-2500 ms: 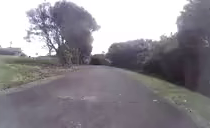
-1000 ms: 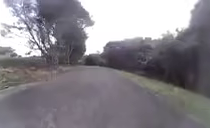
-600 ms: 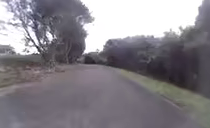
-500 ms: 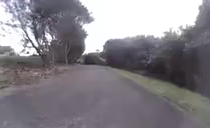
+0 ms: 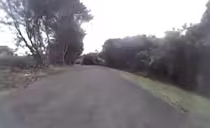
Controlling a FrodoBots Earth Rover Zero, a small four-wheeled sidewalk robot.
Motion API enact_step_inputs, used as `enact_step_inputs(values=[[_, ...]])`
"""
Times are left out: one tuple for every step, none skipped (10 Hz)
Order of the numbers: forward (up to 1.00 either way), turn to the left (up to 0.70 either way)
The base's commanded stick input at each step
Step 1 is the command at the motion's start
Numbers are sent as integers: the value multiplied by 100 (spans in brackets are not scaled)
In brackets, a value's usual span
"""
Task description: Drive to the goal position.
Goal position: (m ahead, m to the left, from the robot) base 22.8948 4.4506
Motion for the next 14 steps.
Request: enact_step_inputs(values=[[100,0],[100,0],[100,0],[100,0],[100,0],[100,0],[100,0],[100,0],[100,0],[100,0],[100,4],[100,11],[100,4],[100,10]])
